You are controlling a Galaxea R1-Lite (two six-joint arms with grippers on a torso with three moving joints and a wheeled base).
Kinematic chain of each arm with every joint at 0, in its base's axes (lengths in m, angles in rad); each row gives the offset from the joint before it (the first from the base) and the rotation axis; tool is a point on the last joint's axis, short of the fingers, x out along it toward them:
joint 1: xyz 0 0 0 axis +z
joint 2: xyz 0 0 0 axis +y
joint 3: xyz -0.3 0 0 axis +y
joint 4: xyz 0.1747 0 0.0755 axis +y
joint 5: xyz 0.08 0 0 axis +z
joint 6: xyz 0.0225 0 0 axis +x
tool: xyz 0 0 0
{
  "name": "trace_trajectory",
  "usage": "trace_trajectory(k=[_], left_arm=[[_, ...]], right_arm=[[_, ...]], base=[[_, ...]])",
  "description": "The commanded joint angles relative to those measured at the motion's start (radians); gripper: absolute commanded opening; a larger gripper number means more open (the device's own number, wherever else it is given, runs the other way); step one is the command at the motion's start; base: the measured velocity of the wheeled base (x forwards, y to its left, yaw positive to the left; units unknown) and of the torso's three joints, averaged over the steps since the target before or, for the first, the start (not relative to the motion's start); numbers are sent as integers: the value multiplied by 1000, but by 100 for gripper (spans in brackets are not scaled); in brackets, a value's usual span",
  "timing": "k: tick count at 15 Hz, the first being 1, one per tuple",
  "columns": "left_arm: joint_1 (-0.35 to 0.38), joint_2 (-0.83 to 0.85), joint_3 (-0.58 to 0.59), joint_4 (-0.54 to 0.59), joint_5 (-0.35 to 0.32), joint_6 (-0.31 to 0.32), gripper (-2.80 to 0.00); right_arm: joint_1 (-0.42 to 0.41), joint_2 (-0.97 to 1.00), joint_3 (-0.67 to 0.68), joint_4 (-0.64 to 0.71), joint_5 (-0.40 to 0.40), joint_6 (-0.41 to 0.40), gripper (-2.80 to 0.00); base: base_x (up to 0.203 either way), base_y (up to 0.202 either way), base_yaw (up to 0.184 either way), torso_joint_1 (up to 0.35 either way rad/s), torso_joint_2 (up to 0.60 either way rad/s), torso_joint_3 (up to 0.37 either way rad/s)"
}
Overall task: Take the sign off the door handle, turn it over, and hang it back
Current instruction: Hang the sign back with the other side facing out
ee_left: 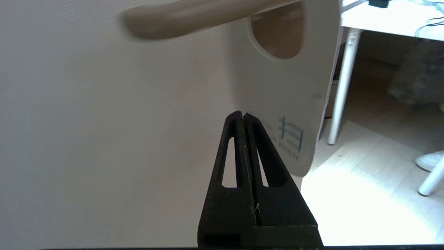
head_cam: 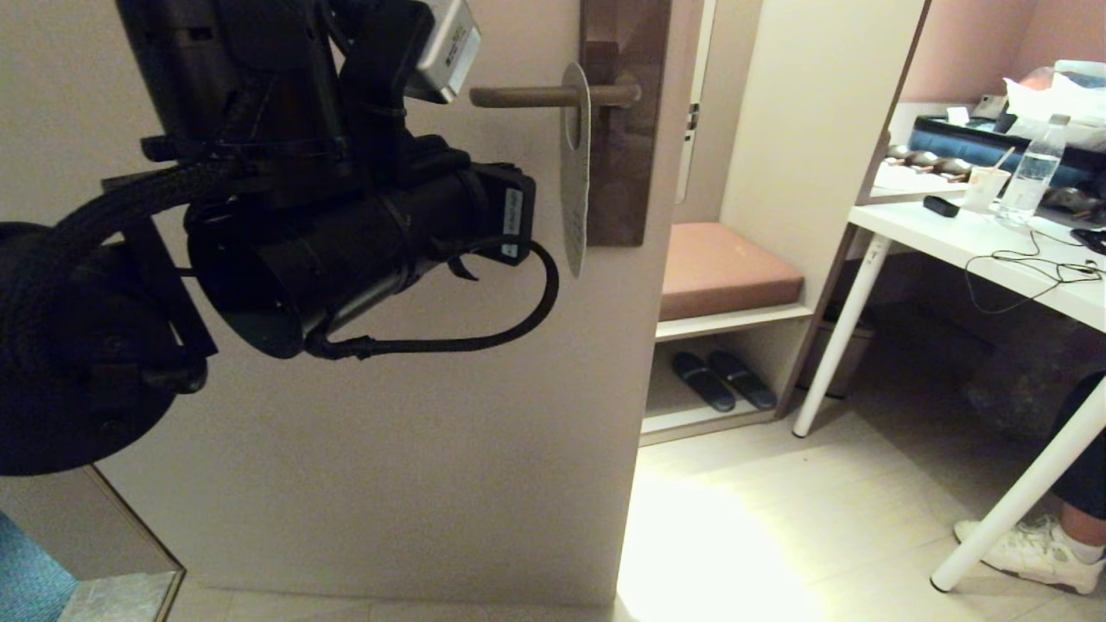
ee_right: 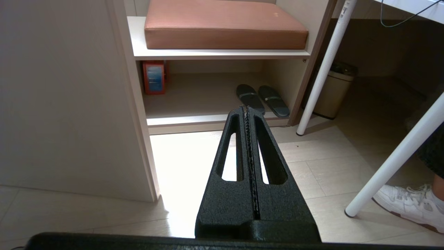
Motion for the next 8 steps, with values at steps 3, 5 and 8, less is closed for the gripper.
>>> trace_trajectory(k=[3,5,8], left_arm=[[-5,87,-85,-3,-14,9,-280],[-17,116,-122,-3,-16,21,-280],[-34,140,-143,-3,-16,25,-280]], right_arm=[[0,0,0,0,1,-1,-280],[0,0,0,0,1,-1,-280],[0,0,0,0,1,-1,-280]], base=[[0,0,0,0,0,0],[0,0,0,0,0,0],[0,0,0,0,0,0]])
